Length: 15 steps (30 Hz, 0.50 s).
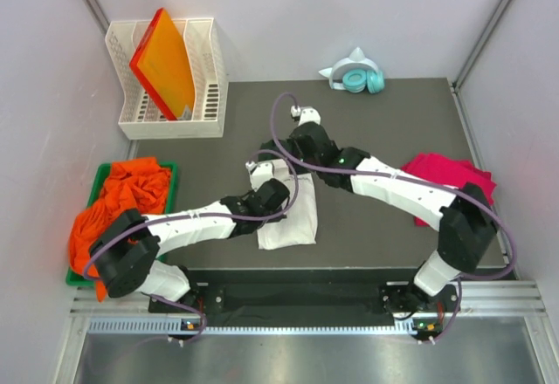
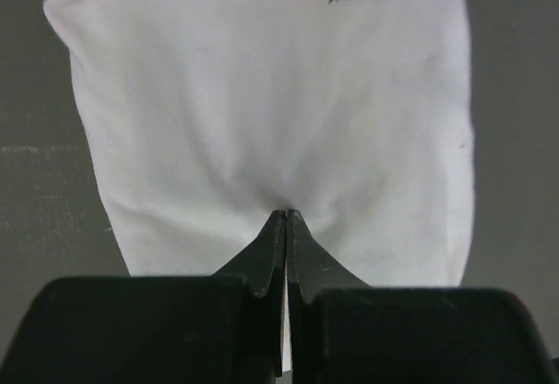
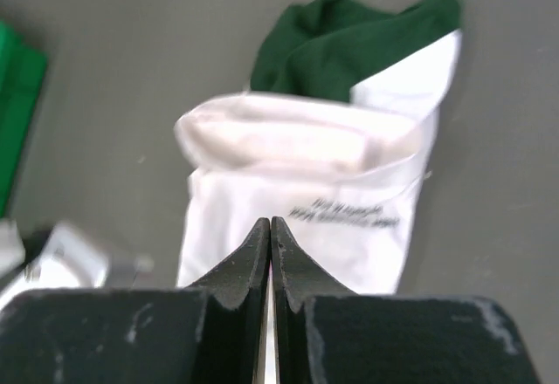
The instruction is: Fold and stack the t-shirts
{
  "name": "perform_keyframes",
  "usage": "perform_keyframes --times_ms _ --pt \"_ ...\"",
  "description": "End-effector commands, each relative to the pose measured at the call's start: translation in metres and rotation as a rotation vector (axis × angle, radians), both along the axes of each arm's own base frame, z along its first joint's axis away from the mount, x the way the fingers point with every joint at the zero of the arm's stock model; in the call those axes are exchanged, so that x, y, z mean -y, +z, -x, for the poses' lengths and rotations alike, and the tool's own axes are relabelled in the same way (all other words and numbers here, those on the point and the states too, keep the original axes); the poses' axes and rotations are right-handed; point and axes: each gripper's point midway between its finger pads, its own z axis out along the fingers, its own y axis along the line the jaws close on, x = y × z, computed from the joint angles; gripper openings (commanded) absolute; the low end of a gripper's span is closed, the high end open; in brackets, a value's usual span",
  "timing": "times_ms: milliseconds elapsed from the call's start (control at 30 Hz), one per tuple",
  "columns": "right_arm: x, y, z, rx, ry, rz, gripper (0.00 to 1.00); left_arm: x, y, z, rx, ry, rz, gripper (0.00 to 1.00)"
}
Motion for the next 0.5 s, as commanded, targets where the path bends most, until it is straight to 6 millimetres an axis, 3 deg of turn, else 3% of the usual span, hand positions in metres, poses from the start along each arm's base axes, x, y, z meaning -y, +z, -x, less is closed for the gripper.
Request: perform_keyframes --times_ms 0,133,300,367,433,467 --pt "-0.012 -0.006 0.028 -0.043 0.036 -0.06 0.0 0.005 0.051 -0.02 0.108 0.037 0.026 0.03" --pt "-0.01 -0.034 0.037 -0.094 0.038 -0.039 0.0 0.001 0.07 -0.028 0.161 0.057 0.019 0.04" --pt "-0.018 -0.064 0.028 -0.127 0.042 -0.002 0.0 -0.001 0.091 -0.035 0.219 0.065 0.02 0.04" --pt "-0.02 -0.082 0.019 -0.153 0.027 0.018 0.0 -0.001 0.09 -0.034 0.215 0.053 0.015 0.04" --pt "-0.025 -0.078 0.003 -0.141 0.011 -0.001 0.0 0.0 0.082 -0.031 0.197 0.042 0.009 0.03" --pt "-0.026 -0.089 -0.003 -0.155 0.002 0.011 0.0 0.001 0.071 -0.026 0.167 0.025 0.0 0.02"
